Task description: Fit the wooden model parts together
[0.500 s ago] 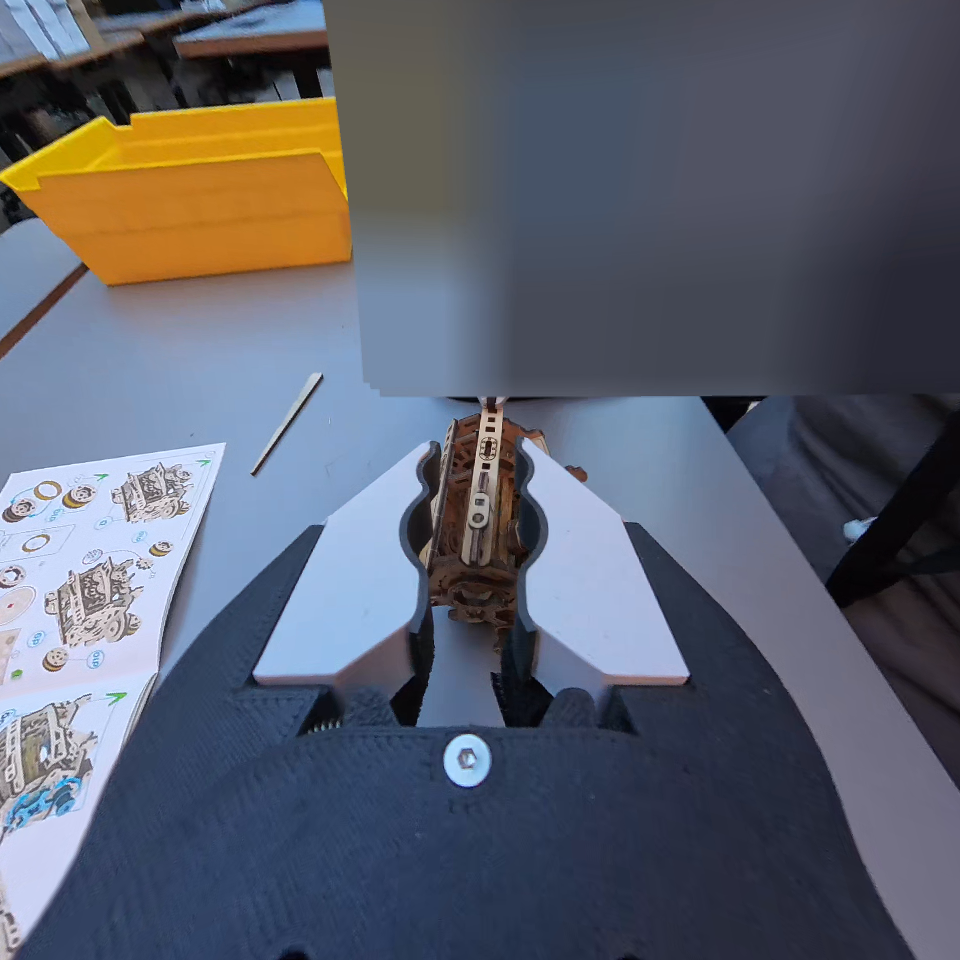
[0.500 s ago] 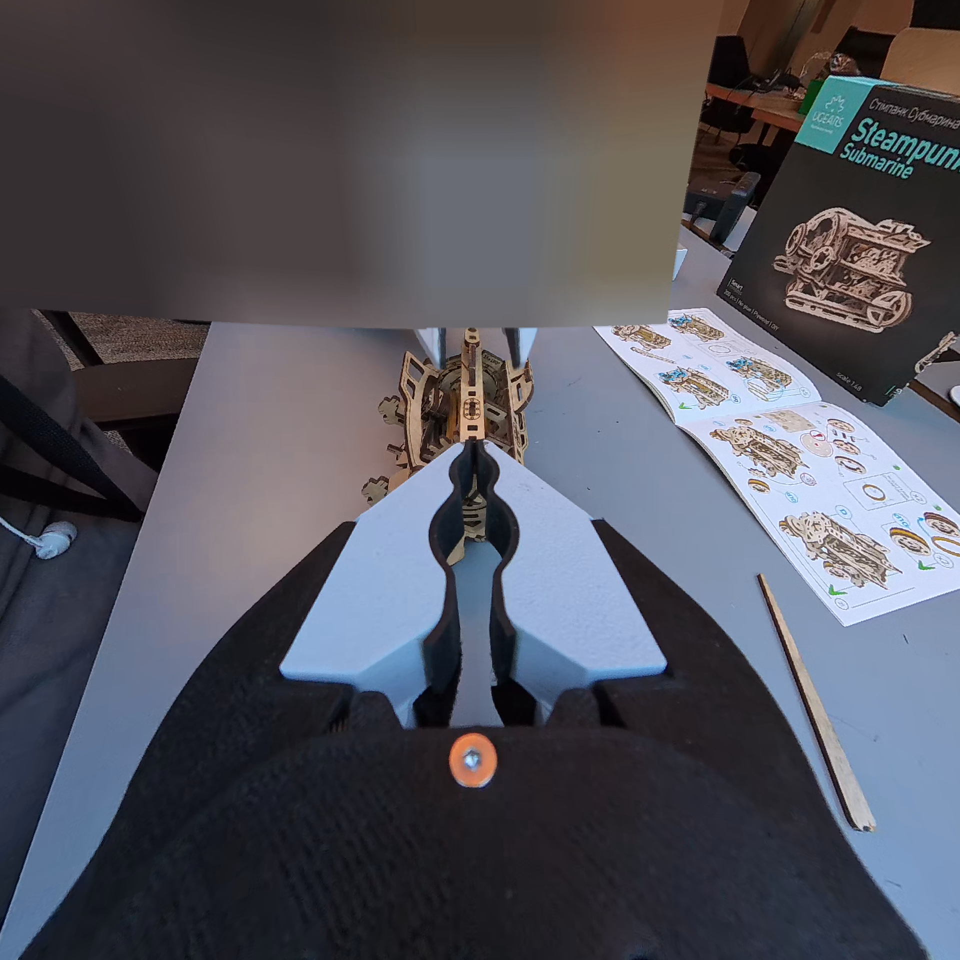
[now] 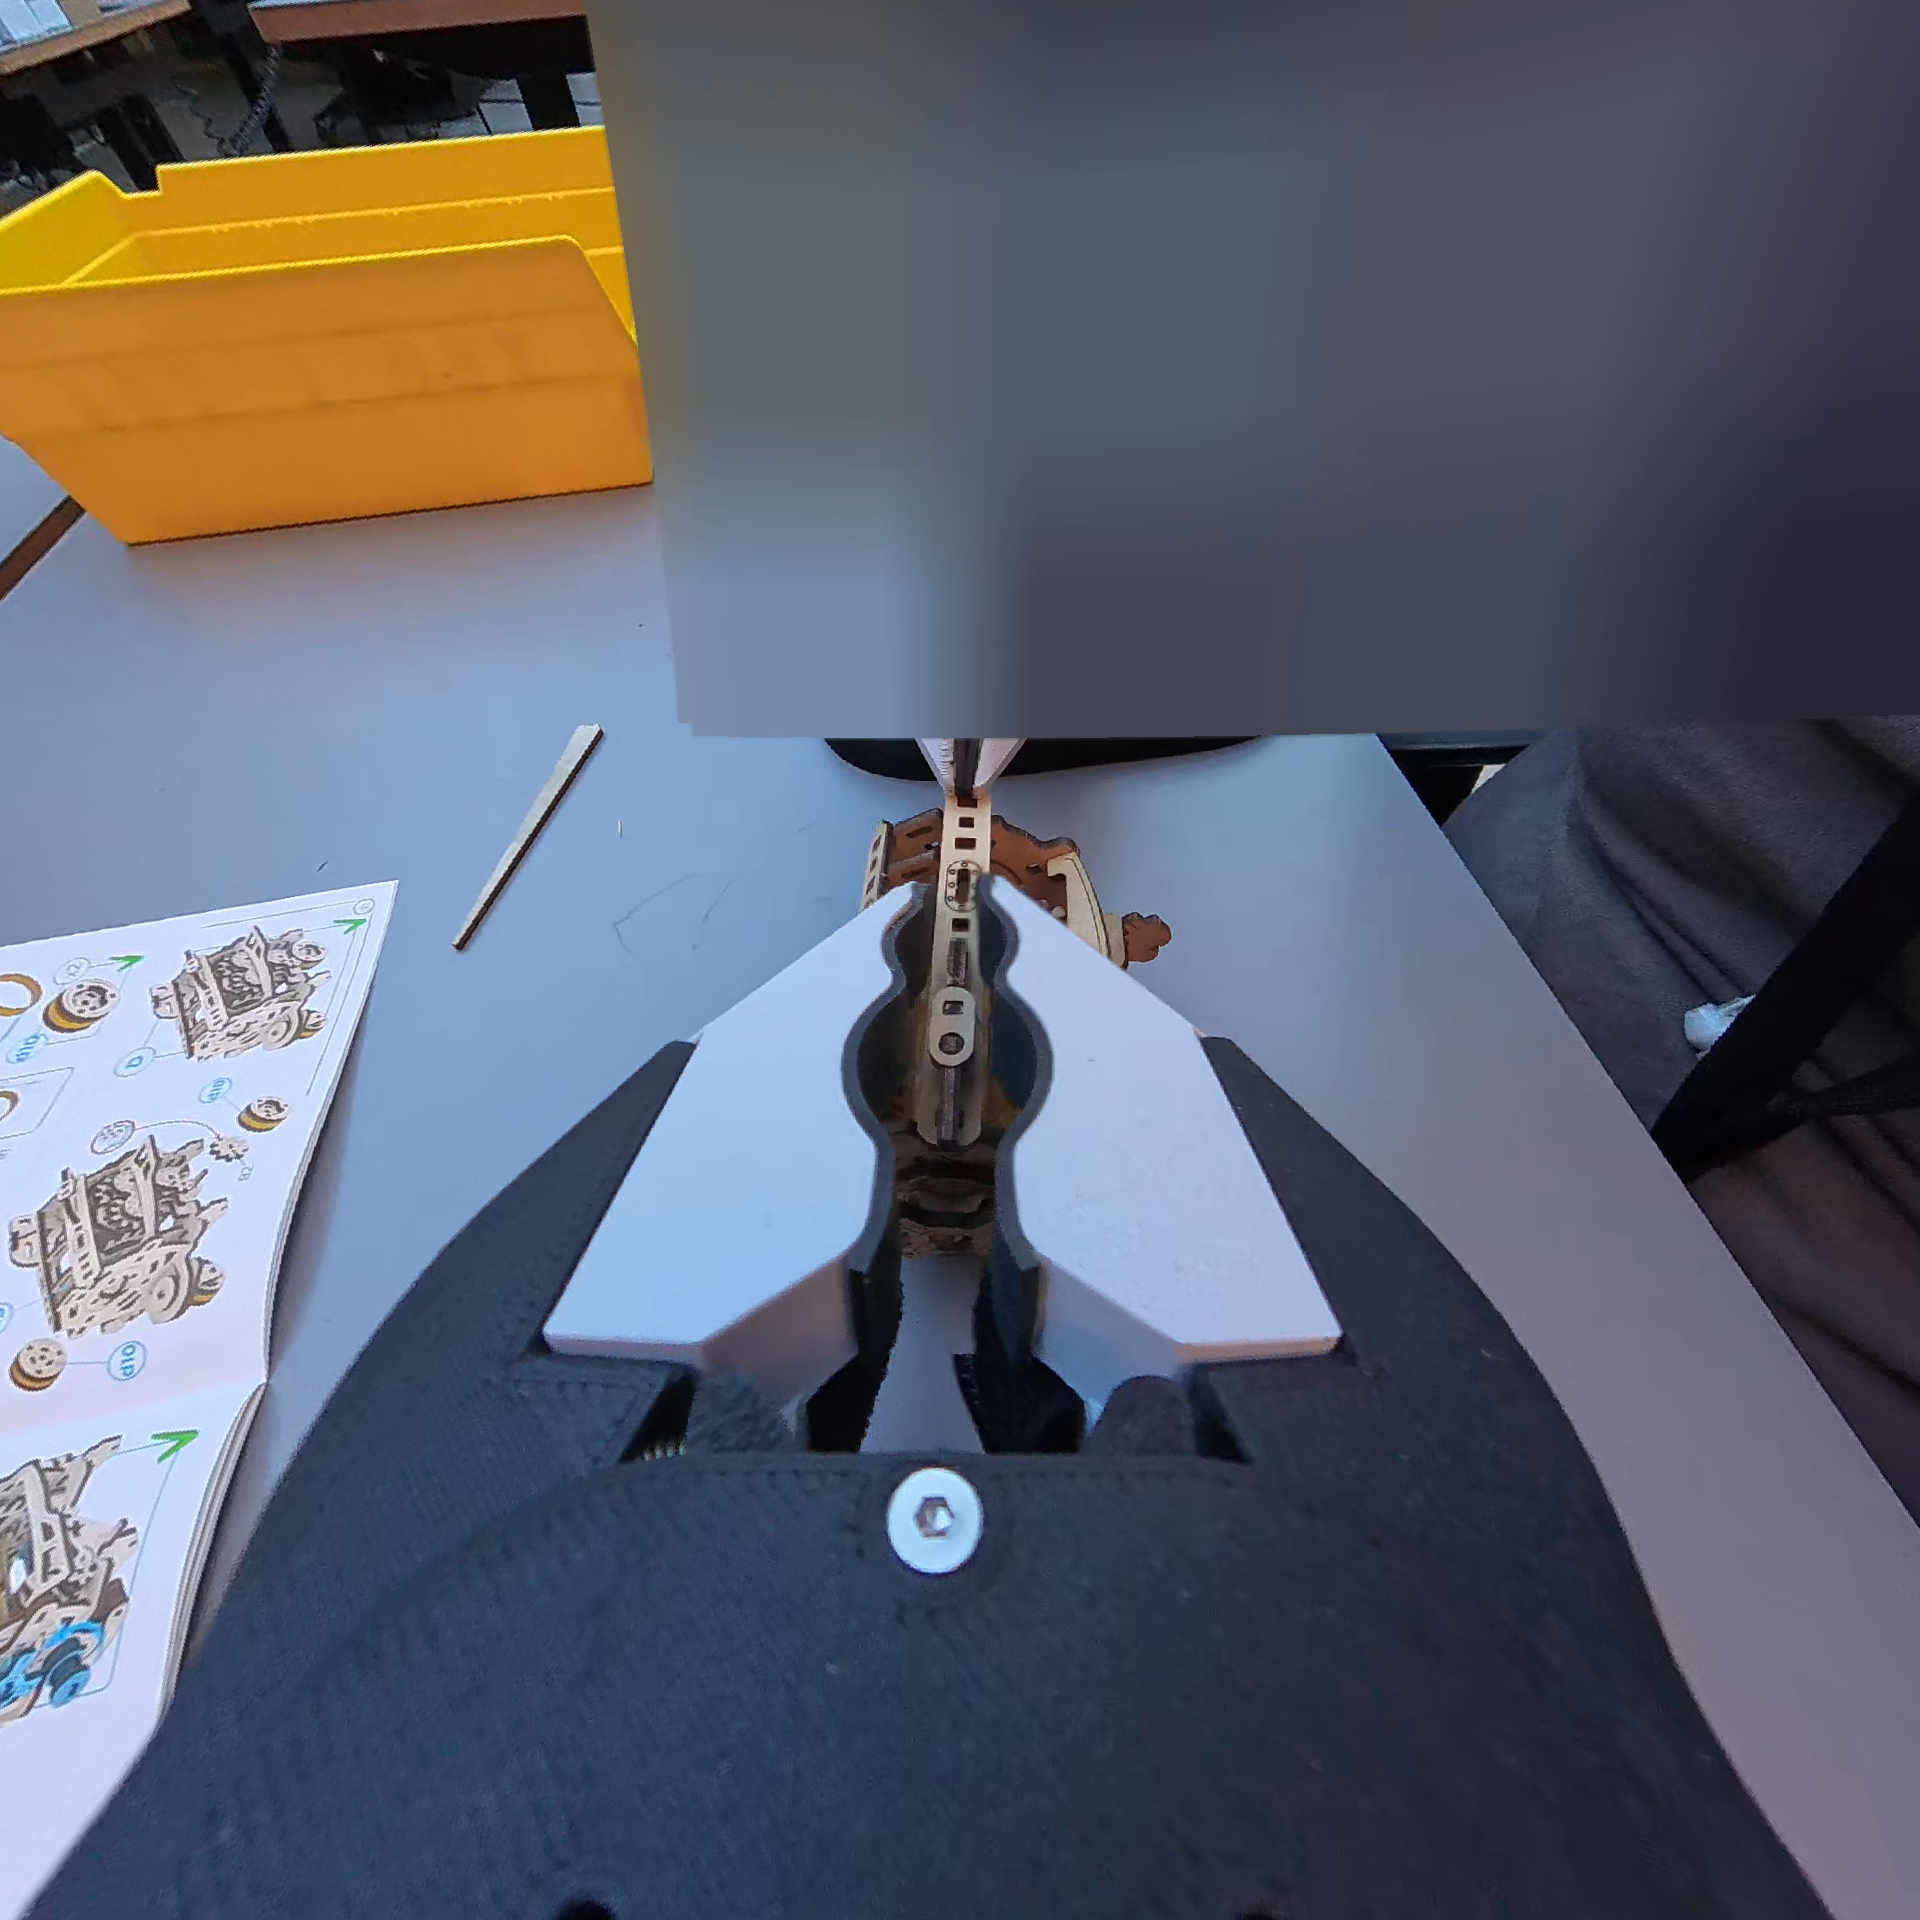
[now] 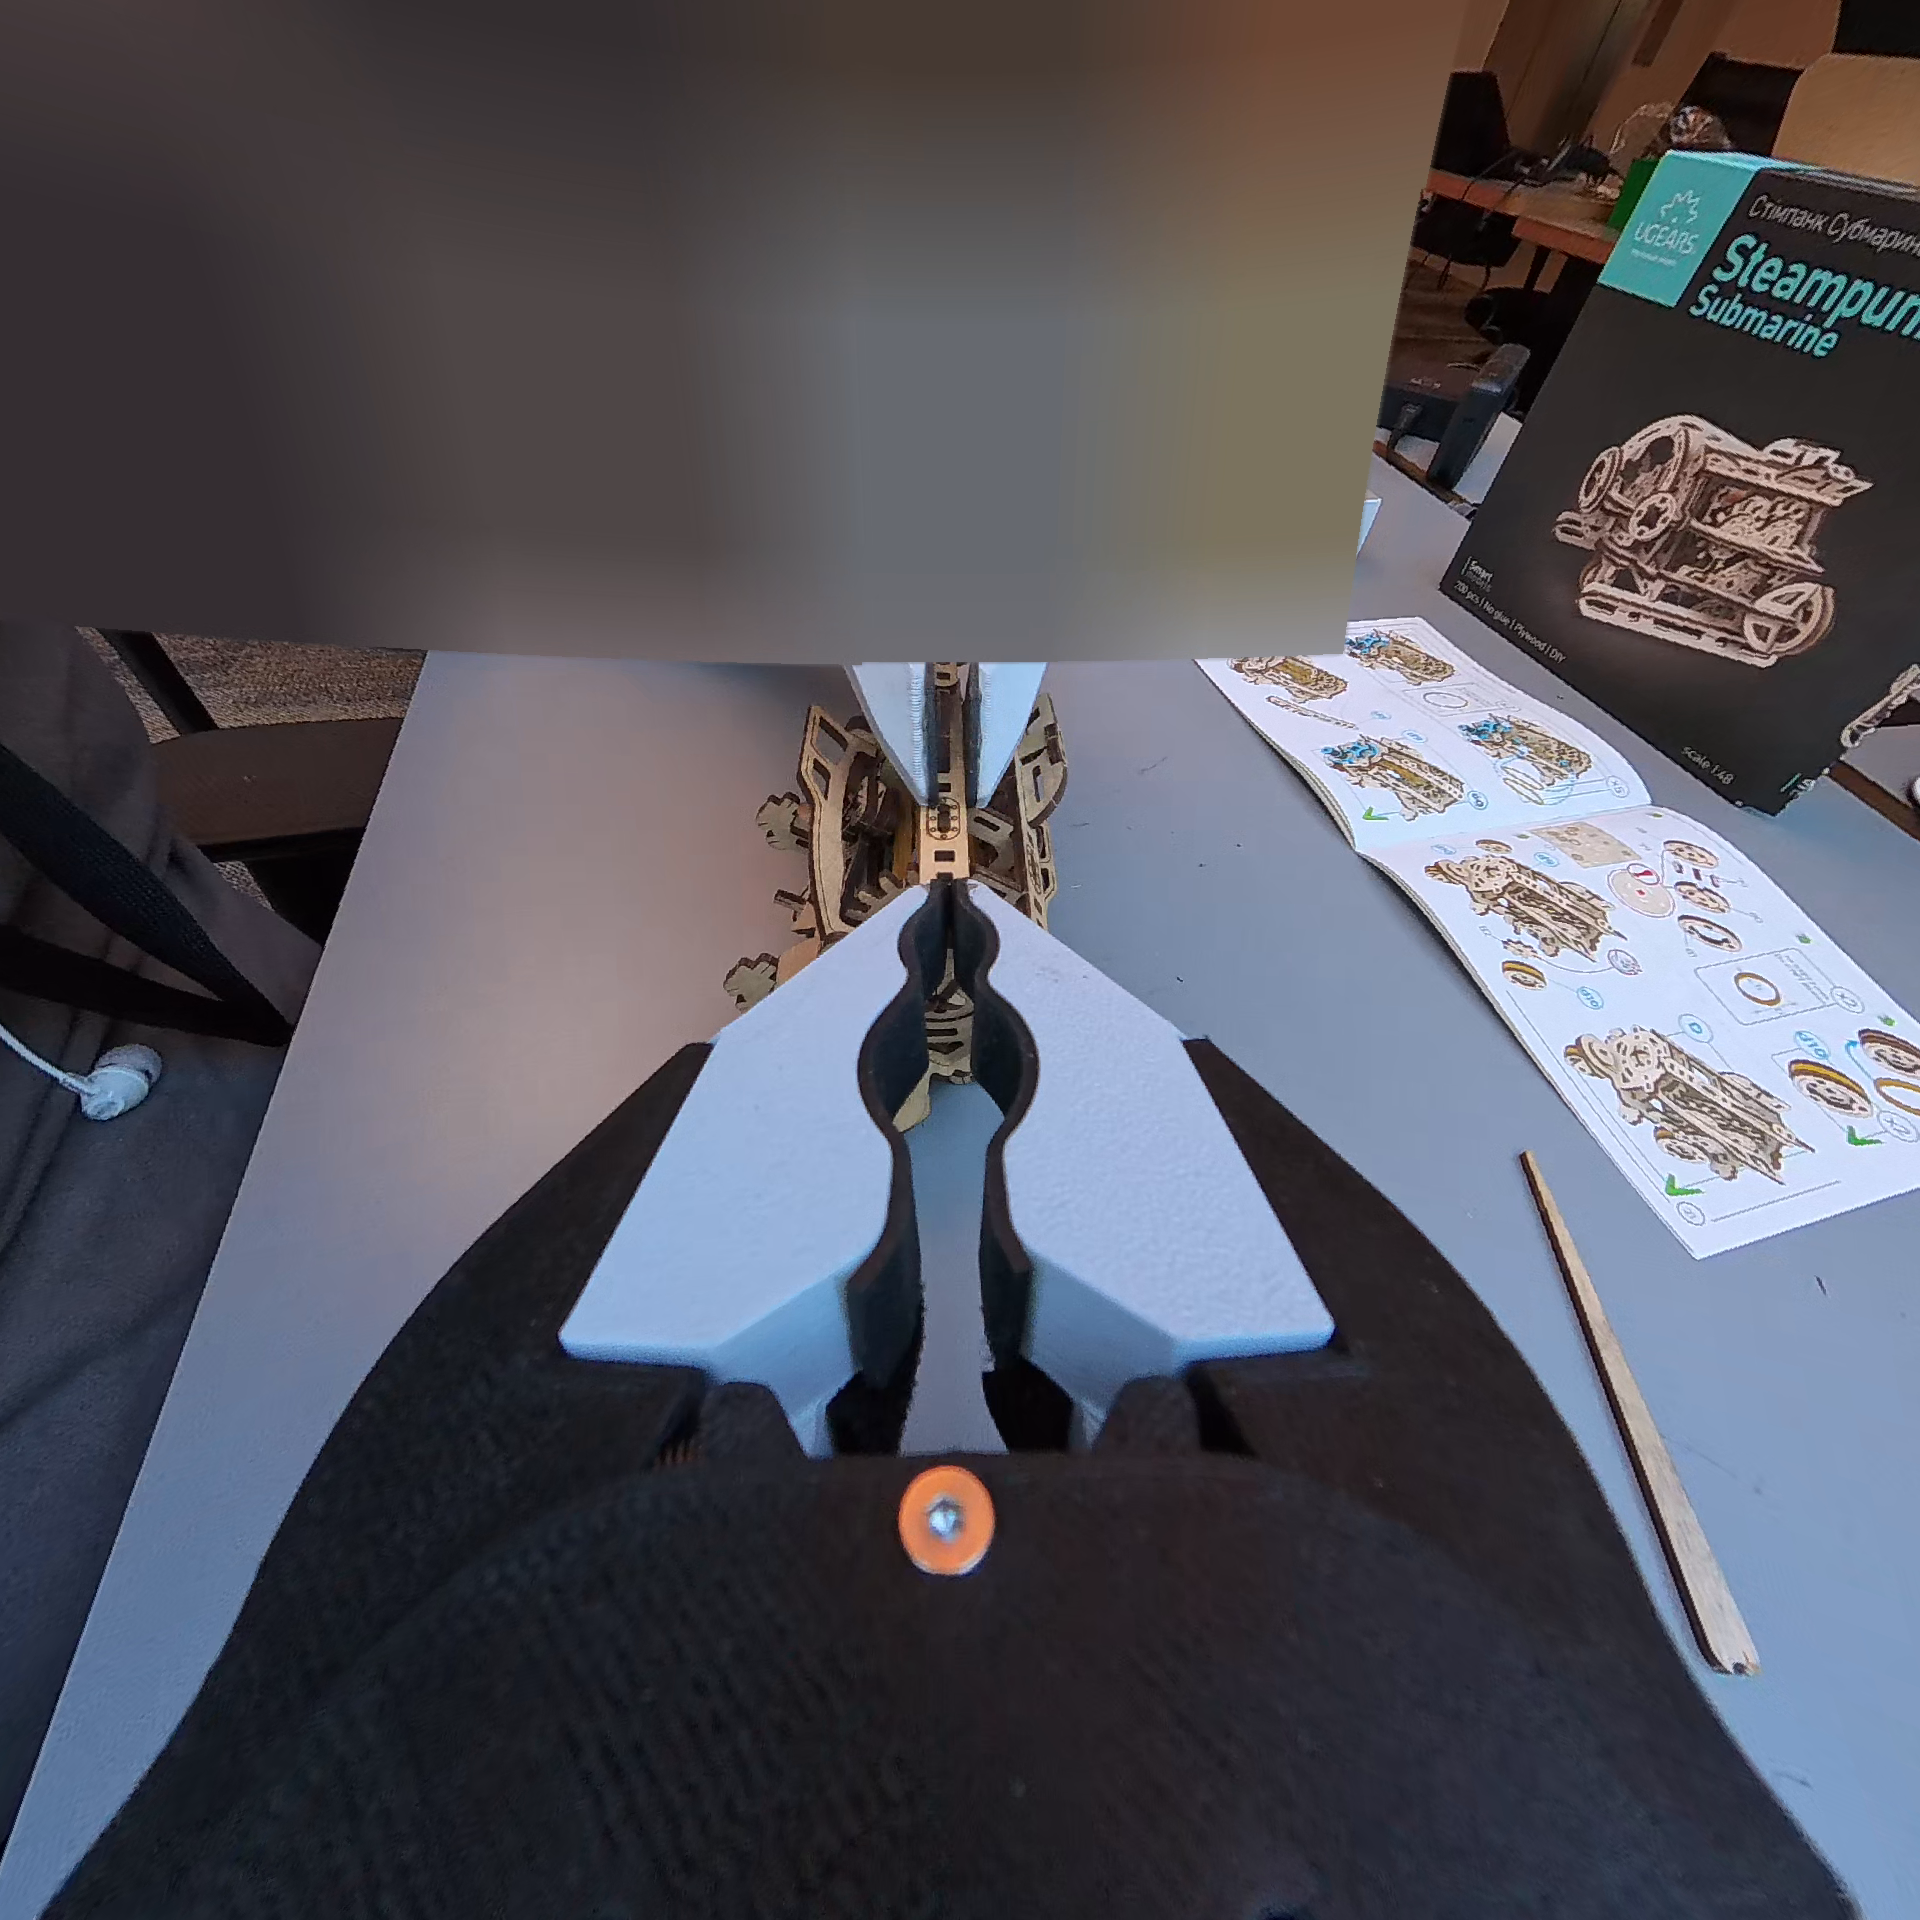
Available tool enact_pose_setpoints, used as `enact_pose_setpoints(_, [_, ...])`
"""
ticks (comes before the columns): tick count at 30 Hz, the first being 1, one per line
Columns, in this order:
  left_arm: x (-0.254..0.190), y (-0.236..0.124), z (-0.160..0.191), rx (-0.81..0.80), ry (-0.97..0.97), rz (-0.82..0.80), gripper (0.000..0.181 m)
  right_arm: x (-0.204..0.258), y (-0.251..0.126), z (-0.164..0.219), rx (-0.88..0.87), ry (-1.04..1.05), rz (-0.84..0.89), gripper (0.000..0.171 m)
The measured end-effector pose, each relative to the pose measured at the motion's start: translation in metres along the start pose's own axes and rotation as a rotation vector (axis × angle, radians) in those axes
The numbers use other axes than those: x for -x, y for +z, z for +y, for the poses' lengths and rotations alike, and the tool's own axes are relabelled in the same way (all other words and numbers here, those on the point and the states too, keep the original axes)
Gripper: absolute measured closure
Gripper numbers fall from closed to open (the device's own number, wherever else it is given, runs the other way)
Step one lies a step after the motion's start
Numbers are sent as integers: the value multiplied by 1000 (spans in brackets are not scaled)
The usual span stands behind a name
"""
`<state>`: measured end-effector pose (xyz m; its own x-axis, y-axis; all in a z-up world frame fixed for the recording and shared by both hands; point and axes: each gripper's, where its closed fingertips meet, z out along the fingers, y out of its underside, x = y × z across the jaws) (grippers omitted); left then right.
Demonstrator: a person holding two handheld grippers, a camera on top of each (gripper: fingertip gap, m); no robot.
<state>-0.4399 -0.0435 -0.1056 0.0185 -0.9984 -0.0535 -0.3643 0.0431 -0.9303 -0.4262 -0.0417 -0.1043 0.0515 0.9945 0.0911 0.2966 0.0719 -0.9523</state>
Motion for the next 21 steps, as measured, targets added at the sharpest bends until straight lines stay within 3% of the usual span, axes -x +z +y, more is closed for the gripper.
enact_pose_setpoints(3, [-1, 3, -2, 2, -2, 1, 162, 0, 0, 0, 0, 2, -2, 171])
enact_pose_setpoints(7, [-2, 4, -3, 2, 18, 5, 175, 0, 0, 0, 0, 2, -2, 171])
enact_pose_setpoints(21, [-1, 3, 1, -12, -1, 7, 176, 0, -4, -9, -56, 34, -18, 171])
